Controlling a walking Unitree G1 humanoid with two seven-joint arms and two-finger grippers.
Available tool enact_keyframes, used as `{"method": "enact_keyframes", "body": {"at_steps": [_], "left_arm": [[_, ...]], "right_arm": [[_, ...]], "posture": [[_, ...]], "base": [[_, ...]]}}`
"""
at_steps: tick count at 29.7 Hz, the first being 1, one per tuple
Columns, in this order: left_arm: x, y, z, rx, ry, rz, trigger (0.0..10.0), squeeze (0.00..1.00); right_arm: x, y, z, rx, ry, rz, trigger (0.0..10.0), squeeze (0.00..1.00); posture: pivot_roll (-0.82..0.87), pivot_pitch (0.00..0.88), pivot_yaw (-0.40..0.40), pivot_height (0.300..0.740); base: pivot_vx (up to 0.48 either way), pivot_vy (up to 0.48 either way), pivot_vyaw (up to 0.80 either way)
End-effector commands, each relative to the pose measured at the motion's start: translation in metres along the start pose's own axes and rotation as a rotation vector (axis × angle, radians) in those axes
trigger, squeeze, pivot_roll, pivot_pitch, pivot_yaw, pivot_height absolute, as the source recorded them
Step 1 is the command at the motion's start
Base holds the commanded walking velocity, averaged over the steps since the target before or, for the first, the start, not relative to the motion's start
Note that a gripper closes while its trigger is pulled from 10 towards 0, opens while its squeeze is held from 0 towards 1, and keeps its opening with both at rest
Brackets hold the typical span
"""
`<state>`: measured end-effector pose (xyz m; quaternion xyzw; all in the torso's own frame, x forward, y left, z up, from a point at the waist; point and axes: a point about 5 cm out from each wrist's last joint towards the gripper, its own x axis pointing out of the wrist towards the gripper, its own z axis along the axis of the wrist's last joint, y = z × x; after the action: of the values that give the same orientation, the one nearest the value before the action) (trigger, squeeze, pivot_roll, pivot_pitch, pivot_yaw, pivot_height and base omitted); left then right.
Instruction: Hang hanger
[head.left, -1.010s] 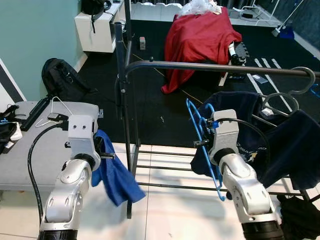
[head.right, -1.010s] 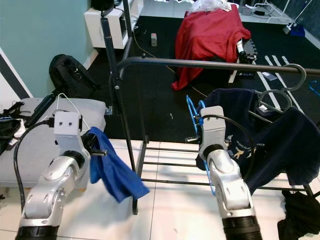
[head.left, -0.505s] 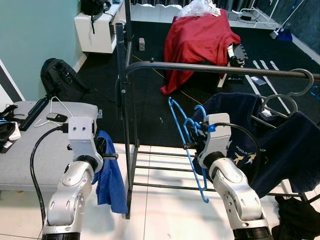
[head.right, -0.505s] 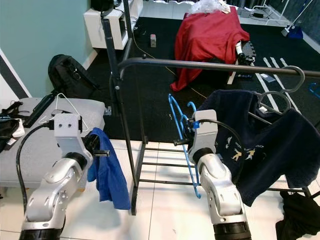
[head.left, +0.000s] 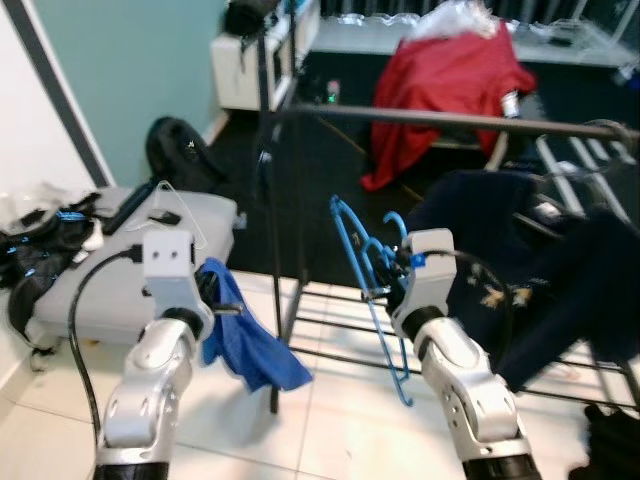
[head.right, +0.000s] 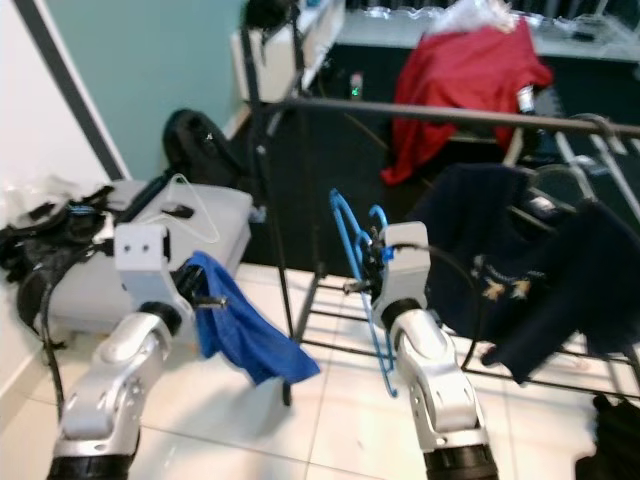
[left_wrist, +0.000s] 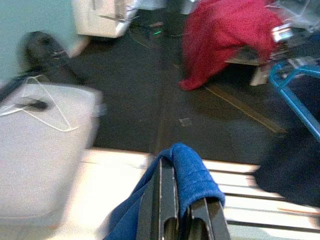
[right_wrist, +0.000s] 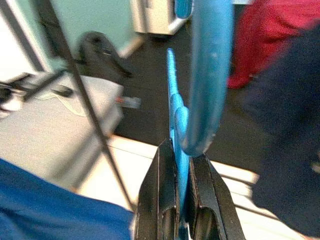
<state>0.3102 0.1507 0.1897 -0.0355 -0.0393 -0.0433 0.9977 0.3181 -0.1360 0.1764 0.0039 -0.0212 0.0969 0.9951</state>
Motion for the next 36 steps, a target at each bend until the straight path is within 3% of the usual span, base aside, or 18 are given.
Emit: {"method": "enact_keyframes", "body": {"at_steps": [1, 22, 36], "left_arm": [[-0.003, 0.006, -0.005, -0.002, 0.019, 0.014, 10.0, 0.00], [0.002, 0.004, 0.000, 0.020, 0.017, -0.017, 10.0, 0.00], [0.009, 0.001, -0.013, 0.076, 0.113, -0.040, 10.0, 0.00]], "right_arm": [[0.000, 0.009, -0.005, 0.017, 0.009, 0.030, 10.0, 0.00], [0.001, 0.013, -0.009, 0.038, 0.028, 0.032, 10.0, 0.00], [0.004, 0.012, -0.023, 0.082, 0.147, 0.004, 10.0, 0.00]], "posture": [[-0.03, 0.155, -0.027, 0.740], [-0.01, 0.169, -0.007, 0.740], [-0.02, 0.170, -0.002, 0.740]], "base": [[-0.311, 0.000, 0.00], [-0.306, 0.000, 0.00], [0.000, 0.000, 0.00]]}}
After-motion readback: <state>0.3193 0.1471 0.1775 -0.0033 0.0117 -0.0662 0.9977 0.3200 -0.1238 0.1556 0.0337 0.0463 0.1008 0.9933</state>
